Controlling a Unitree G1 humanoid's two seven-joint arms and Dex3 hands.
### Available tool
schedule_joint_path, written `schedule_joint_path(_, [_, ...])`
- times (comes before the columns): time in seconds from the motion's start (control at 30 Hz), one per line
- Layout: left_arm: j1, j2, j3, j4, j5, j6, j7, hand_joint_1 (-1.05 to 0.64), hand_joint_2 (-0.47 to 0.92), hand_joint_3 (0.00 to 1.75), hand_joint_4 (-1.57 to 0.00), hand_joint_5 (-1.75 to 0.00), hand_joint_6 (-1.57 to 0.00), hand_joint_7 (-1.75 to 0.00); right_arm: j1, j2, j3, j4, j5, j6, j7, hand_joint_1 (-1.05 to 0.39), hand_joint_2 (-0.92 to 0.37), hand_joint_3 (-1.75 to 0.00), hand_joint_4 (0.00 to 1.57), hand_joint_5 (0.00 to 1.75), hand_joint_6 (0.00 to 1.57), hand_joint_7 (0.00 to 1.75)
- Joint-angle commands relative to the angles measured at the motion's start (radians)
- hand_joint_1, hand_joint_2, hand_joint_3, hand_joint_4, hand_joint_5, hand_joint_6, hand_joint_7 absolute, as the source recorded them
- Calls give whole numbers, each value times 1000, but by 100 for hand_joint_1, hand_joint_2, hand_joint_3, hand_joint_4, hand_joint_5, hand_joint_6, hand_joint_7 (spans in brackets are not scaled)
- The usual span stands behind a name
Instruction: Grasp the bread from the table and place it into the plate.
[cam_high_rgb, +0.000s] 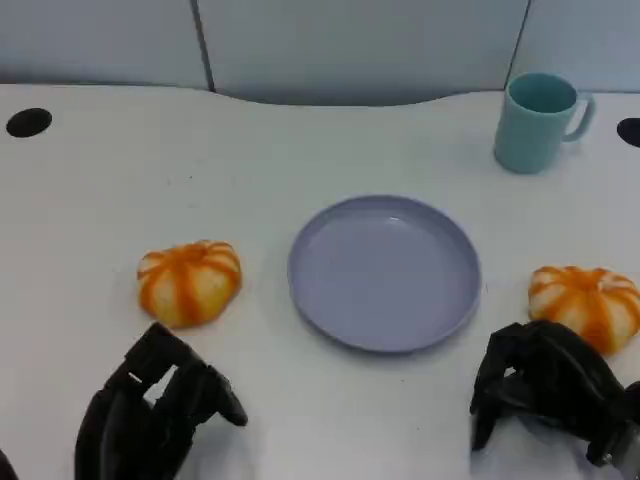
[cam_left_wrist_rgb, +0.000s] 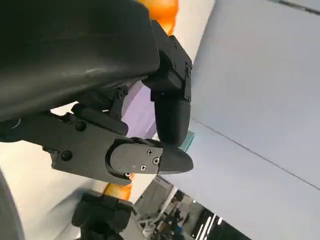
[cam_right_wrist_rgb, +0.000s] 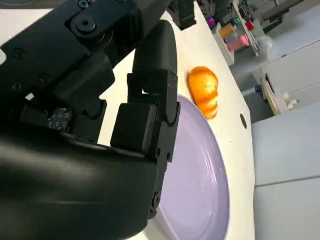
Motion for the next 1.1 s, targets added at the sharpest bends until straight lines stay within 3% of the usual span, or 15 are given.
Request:
schedule_joint_path(0.03, [0,26,-6,-9,106,-144,33,-58,92,24,-49,-156,-48,-122,8,-5,1,14,-2,6,-9,-105,-56,0,157,63,157,45])
schedule_joint_path(0.07, [-1,27,-11,-8,128,-177,37,-57,92,23,-48,-143,-49,-107,8,-5,1,13,-2,8,-11,-105,-55,0,157,63,157,45])
schedule_joint_path(0.23, [-4,76,-36,-19,344,-376,120,-58,92,20,-36,-113,-45,-66,7,-1,5,13,-7,-6,-16,-105,-56,-1,157,63,157,44])
schedule_joint_path(0.33, [12,110,-42,-73,546,-453,246,-55,92,14,-28,-92,-50,-32,5,3,4,16,-5,-5,-19,-105,-56,0,157,62,157,43])
schedule_joint_path(0.47, [4,167,-42,-123,831,-542,434,-49,92,6,-21,-71,-49,-7,4,6,2,25,-2,-9,-16,-105,-56,0,157,62,157,42])
schedule_joint_path(0.73, [-10,247,-68,-148,1007,-549,615,-46,90,0,-18,-49,-44,0,5,8,2,23,-2,-5,-24,-105,-56,0,157,62,157,44])
schedule_joint_path(0.87, [-56,363,-83,-283,1326,-385,631,-58,89,0,-8,-38,-30,0,2,4,3,27,-4,-17,-16,-105,-57,-1,157,62,157,43])
schedule_joint_path(1.1, [-129,446,-194,-315,1604,-142,620,-68,88,0,-4,-29,-26,0,3,6,8,24,-14,-20,-35,-105,-57,0,157,63,157,45])
